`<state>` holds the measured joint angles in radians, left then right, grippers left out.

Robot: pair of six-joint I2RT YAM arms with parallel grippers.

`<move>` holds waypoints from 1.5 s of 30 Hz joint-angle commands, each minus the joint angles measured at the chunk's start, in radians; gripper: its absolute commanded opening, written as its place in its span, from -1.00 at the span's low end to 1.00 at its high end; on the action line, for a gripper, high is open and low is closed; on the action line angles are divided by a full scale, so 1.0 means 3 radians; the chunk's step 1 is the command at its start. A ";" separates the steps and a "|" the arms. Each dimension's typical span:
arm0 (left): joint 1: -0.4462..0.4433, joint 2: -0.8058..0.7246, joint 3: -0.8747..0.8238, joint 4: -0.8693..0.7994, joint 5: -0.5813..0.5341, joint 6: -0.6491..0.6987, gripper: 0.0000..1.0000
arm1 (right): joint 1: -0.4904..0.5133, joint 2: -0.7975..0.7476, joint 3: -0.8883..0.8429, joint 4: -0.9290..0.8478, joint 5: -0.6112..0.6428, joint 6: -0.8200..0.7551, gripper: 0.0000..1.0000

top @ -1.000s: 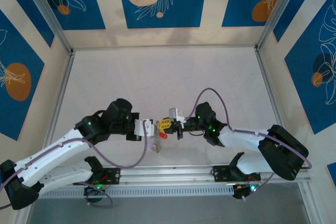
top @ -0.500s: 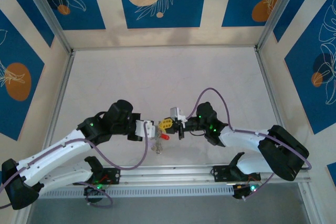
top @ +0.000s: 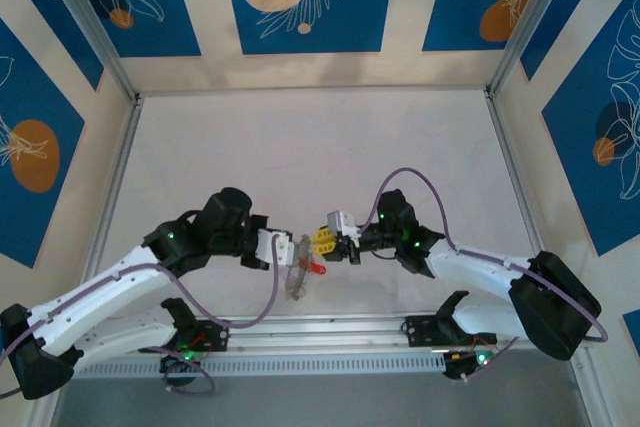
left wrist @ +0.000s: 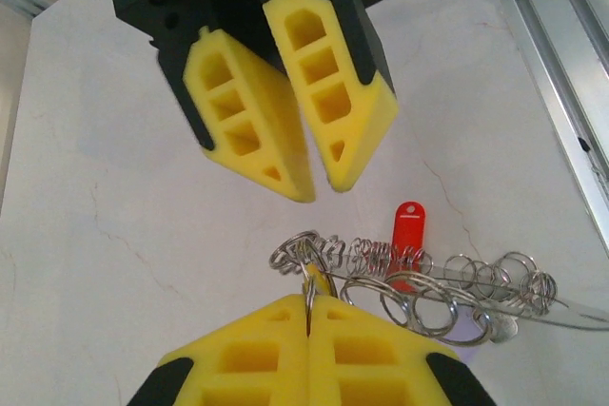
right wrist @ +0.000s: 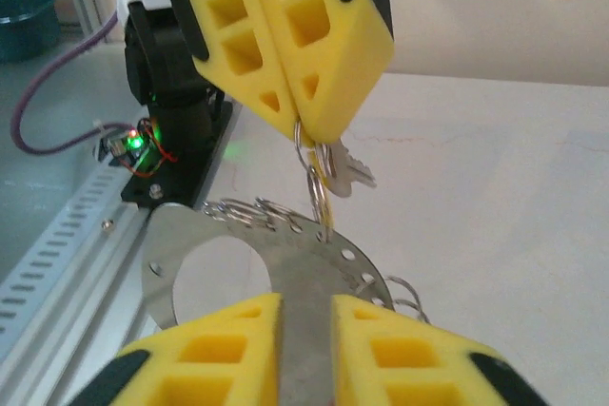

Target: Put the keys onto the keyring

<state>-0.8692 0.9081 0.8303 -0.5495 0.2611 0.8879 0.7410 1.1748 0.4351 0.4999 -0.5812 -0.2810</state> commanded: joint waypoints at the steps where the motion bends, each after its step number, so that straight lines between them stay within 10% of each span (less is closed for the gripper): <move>1: -0.0034 0.0067 0.0166 -0.0218 0.0099 0.0170 -1.00 | -0.0026 -0.0113 0.0172 -0.0271 -0.0080 -0.0117 -0.44; 17: -0.0183 0.0220 0.0269 -0.0228 -0.0022 0.0277 -1.00 | 0.0126 0.0210 0.0502 -0.0543 -0.0139 -0.0284 -0.29; 34: -0.0194 0.0108 0.0195 -0.0203 -0.0220 0.0272 -1.00 | 0.0209 0.0195 0.0452 -0.0599 -0.0034 -0.0328 -1.00; 45: -0.0196 -0.0054 -0.0047 -0.0158 -0.0421 0.0226 -1.00 | 0.0137 0.0016 0.0158 -0.0234 0.0051 -0.0056 -1.00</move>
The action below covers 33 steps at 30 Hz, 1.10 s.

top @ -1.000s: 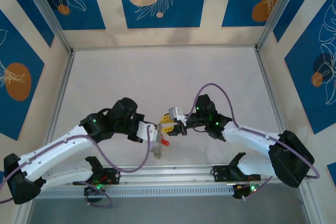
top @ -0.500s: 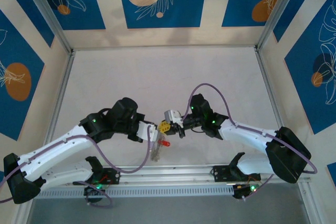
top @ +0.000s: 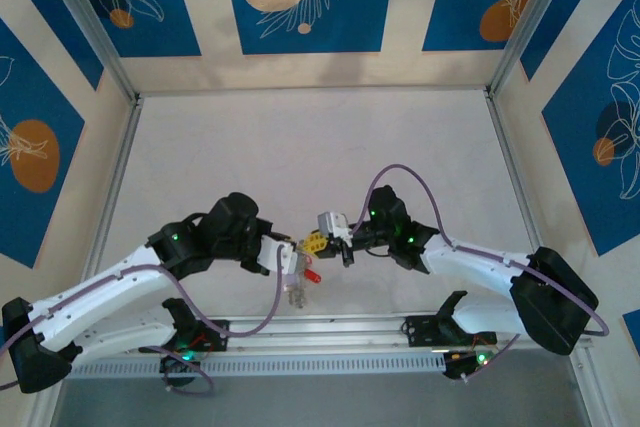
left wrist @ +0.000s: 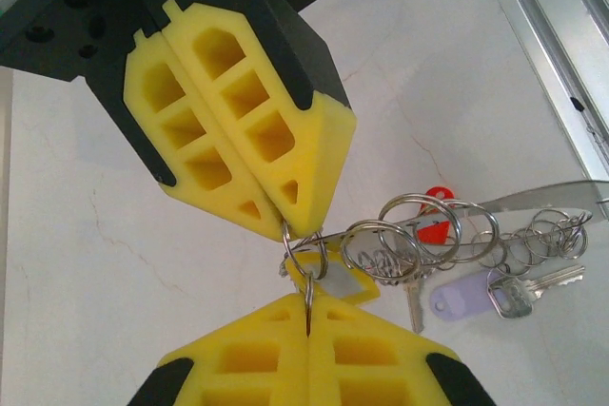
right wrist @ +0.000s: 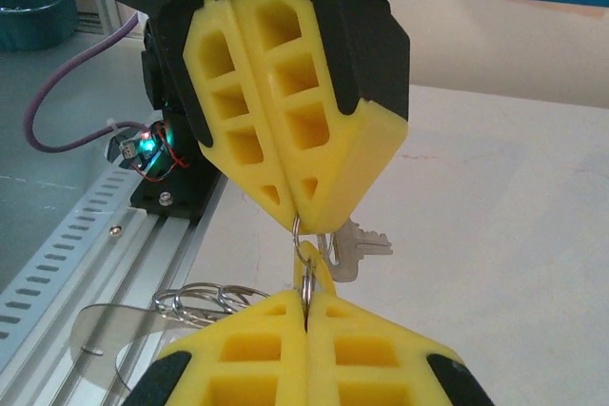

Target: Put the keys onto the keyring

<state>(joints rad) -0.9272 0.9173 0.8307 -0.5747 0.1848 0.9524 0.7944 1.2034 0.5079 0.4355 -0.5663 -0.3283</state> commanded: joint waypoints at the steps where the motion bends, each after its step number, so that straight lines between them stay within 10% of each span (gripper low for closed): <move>1: 0.0001 -0.0083 -0.0049 -0.0051 -0.0164 0.0011 -1.00 | -0.0040 -0.0077 -0.0085 -0.0015 -0.0002 0.0110 -1.00; 11: 0.0001 0.0089 0.0086 0.0041 -0.0089 0.0125 -1.00 | -0.0021 0.0051 0.0013 0.0126 -0.0047 0.0403 -1.00; 21: -0.0003 0.0059 0.0147 0.0150 0.0018 0.0454 -1.00 | -0.0247 -0.0116 -0.0015 0.0065 -0.0203 0.0294 -0.33; 33: -0.0004 -0.0089 0.0013 0.0440 0.0290 0.0850 -1.00 | -0.0501 -0.0249 0.0026 0.0013 -0.0160 -0.0397 -0.14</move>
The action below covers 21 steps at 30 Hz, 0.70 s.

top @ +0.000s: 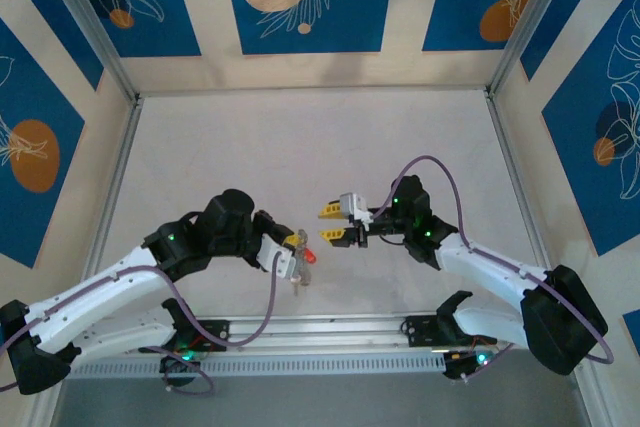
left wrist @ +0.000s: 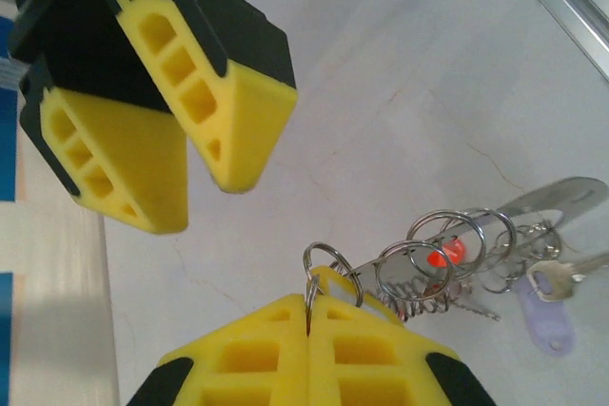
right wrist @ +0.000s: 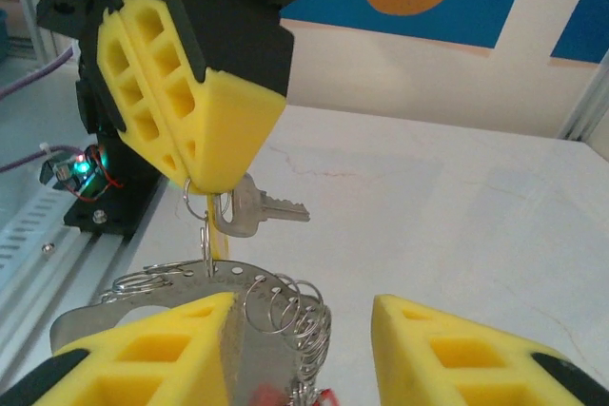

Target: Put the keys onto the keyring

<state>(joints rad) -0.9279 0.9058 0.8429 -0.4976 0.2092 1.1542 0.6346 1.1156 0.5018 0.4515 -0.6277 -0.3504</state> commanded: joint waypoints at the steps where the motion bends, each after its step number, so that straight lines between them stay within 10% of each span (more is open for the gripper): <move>1: -0.0001 -0.0051 -0.0031 0.0193 0.0236 0.0218 -1.00 | 0.0037 0.0076 0.0035 0.0046 0.0067 -0.0395 -0.13; 21: -0.0009 -0.0079 -0.0104 0.0505 0.0918 0.0433 -1.00 | 0.0534 0.0175 -0.0213 0.0612 0.0162 -0.1416 0.06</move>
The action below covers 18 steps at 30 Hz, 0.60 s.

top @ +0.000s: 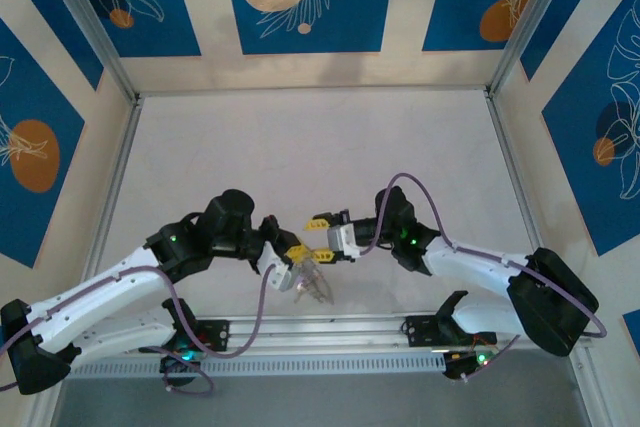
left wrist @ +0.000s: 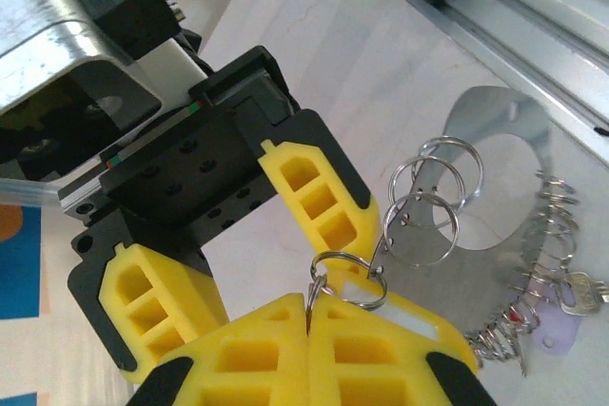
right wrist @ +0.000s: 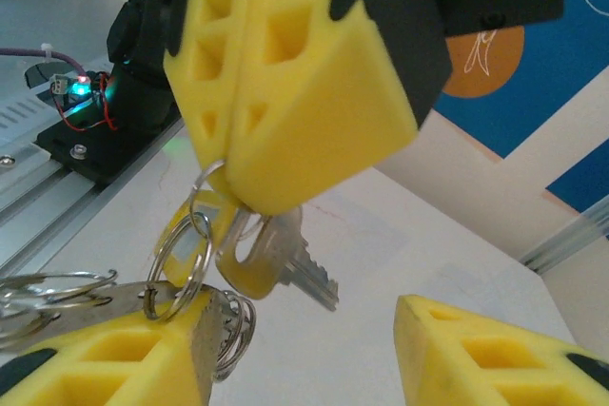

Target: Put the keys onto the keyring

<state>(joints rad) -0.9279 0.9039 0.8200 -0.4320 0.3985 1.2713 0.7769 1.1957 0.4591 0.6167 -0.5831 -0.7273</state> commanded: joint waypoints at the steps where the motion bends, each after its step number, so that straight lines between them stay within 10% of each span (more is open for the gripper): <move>1: -0.0006 -0.0065 -0.0033 0.0327 0.0325 0.0032 -1.00 | 0.0085 -0.0100 -0.0084 0.0073 0.0042 -0.0159 0.06; 18: -0.0013 -0.0004 -0.0038 0.0443 0.0395 0.0013 -1.00 | 0.0165 -0.0311 -0.0339 0.0416 0.0342 -0.0088 -0.38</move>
<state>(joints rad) -0.9279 0.9070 0.8112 -0.3534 0.4717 1.2667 0.8181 1.1286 0.3786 0.7109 -0.5056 -0.7456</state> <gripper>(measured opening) 0.042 0.316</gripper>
